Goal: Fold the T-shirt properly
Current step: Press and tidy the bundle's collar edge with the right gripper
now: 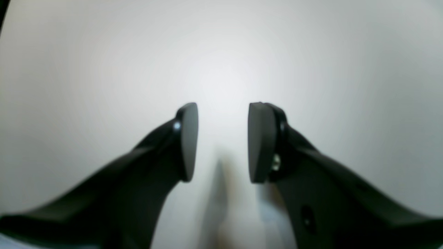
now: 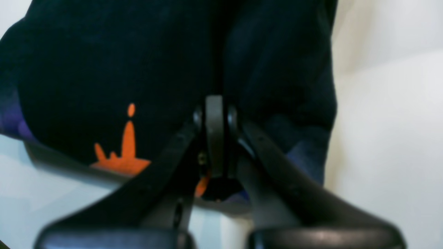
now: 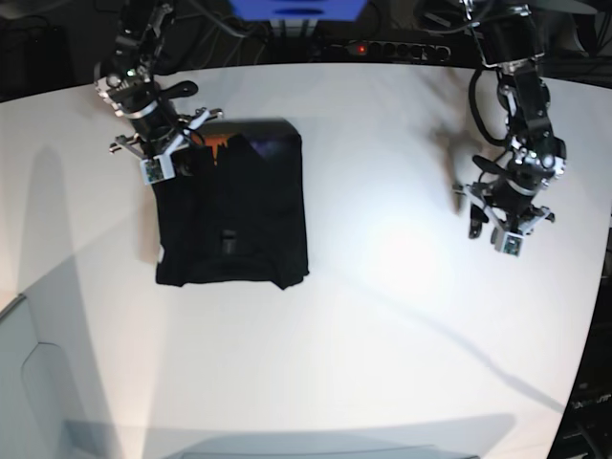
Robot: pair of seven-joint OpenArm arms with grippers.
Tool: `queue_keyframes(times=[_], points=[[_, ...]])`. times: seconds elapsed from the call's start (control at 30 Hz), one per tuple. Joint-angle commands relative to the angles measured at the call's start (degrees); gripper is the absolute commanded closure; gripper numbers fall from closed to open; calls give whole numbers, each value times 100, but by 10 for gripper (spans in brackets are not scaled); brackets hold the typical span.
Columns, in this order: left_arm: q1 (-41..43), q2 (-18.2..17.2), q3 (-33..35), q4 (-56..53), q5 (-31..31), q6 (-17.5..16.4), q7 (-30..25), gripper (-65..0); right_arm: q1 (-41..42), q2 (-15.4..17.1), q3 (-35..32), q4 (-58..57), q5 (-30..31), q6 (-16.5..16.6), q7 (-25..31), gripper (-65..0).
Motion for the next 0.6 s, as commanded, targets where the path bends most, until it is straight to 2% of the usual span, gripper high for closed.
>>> queue_keyframes(times=[0.0, 0.13, 0.23, 0.43, 0.57], points=[[-40, -82, -31, 114, -50, 17, -107, -234, -30, 6, 21, 197, 105, -3, 61, 0], [30, -82, -31, 175, -67, 17, -107, -234, -180, 6, -14, 874, 597, -3, 61, 0], [83, -82, -31, 289, -58, 17, -107, -234, -426, 6, -462, 1260, 896, -3, 61, 0], [144, -82, -31, 492, -32, 17, -99, -234, -927, 6, -1886, 1199, 887, -3, 61, 0], [258, -82, -31, 544, -32, 17, -99, -234, -936, 6, -2255, 1032, 720, -3, 61, 0]])
